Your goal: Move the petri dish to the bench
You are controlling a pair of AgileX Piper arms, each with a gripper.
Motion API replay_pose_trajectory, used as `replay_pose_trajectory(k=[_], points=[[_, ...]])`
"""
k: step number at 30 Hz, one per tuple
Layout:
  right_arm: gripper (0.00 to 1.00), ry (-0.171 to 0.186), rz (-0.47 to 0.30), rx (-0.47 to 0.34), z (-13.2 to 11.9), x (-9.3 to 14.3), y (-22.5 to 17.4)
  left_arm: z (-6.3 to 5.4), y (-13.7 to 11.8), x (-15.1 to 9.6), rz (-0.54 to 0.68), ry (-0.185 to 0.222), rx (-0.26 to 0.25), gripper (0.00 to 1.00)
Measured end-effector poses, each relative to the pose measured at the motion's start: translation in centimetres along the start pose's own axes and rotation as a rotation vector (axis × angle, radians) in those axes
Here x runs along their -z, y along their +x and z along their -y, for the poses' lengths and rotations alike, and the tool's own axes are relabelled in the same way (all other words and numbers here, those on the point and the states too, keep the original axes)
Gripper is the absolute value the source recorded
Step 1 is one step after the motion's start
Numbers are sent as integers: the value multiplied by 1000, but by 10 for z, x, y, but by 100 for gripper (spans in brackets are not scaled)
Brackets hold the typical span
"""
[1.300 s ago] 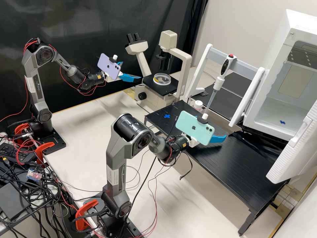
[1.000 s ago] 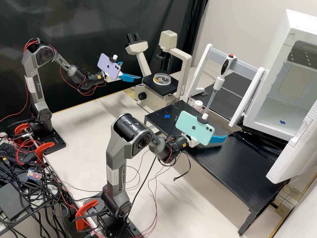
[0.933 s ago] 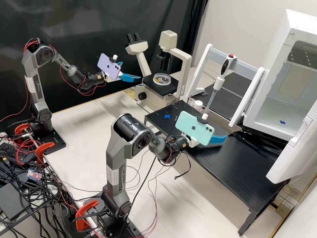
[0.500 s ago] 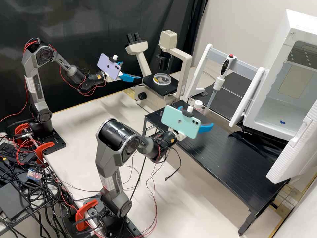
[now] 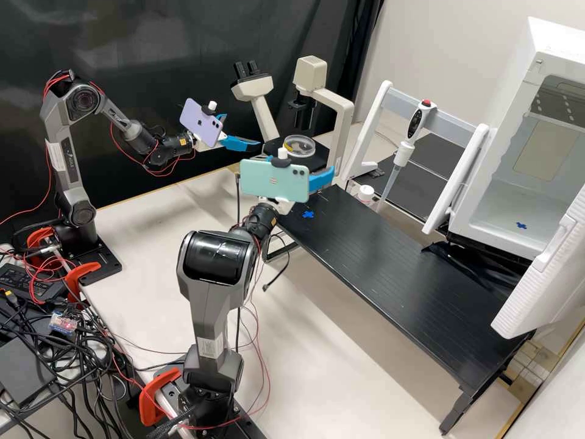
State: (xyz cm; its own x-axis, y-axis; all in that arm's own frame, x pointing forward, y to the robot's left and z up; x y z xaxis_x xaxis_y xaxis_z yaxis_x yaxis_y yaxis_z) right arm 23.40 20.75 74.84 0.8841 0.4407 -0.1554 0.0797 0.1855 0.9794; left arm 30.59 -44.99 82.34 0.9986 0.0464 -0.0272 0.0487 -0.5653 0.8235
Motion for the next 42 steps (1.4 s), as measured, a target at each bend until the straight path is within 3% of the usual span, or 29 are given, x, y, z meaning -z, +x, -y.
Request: replay_pose_trajectory(k=[8, 15, 23, 28, 36, 42], points=[[100, -11, -37, 77, 16, 47, 38, 0, 0, 0, 0, 0, 0, 100], [100, 19, 2, 147, 36, 64, 82, 0, 0, 0, 0, 0, 0, 100], [100, 76, 85, 238, 55, 50, 138, 0, 0, 0, 0, 0, 0, 100], [100, 95, 121, 245, 55, 33, 161, 0, 0, 0, 0, 0, 0, 100], [100, 172, 174, 280, 60, 21, 190, 0, 0, 0, 0, 0, 0, 100], [100, 152, 214, 317, 77, 15, 204, 0, 0, 0, 0, 0, 0, 100]])
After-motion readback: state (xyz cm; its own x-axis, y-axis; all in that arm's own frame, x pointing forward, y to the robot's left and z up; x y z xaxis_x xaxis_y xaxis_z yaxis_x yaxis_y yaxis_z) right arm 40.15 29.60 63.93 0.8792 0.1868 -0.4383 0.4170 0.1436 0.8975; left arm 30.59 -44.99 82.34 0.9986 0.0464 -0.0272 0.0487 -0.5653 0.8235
